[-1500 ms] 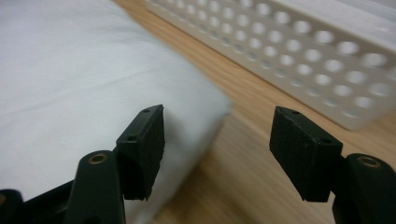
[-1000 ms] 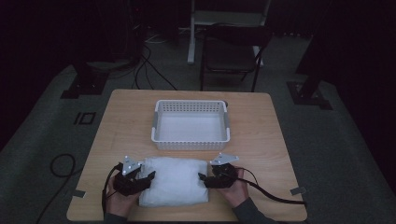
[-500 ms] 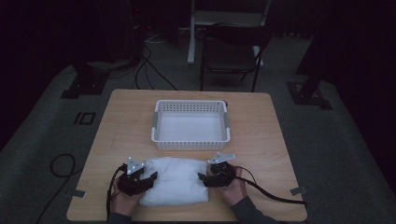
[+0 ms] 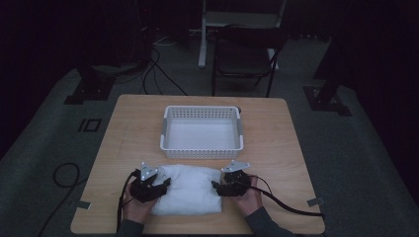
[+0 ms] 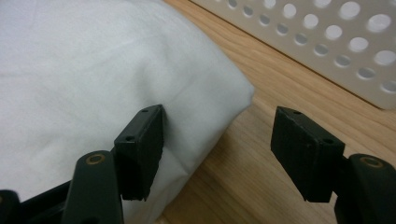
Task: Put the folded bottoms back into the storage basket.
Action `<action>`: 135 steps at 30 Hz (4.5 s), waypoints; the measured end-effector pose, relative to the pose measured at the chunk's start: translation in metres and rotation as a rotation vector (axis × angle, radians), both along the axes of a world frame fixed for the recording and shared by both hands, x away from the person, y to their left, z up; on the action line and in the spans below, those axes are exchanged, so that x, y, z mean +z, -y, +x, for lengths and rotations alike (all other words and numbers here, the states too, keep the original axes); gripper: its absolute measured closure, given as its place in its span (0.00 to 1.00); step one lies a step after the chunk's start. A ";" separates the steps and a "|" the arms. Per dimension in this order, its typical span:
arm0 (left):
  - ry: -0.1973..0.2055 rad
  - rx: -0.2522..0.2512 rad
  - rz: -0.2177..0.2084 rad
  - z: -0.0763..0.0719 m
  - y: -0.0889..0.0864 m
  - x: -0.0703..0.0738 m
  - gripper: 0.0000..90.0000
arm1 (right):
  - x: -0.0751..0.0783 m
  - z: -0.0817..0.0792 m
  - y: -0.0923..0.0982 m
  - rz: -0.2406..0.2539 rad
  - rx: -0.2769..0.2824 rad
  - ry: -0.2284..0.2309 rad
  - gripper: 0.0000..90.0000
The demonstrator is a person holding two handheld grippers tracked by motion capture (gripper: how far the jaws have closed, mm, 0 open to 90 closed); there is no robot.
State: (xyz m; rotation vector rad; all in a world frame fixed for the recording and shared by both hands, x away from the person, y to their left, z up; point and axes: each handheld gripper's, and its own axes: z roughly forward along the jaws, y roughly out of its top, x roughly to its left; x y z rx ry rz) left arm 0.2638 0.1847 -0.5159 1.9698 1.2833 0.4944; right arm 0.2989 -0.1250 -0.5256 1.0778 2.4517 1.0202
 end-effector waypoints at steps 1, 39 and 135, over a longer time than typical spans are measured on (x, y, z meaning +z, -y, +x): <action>0.004 0.005 -0.016 -0.003 -0.003 0.003 0.48 | 0.001 -0.001 0.001 0.001 0.000 0.001 0.38; -0.065 0.002 -0.040 -0.024 -0.015 -0.004 0.53 | -0.007 -0.018 -0.006 -0.029 0.031 -0.006 0.28; -0.177 -0.086 -0.267 0.057 0.028 -0.035 0.19 | -0.021 0.045 0.041 0.261 -0.107 -0.252 0.36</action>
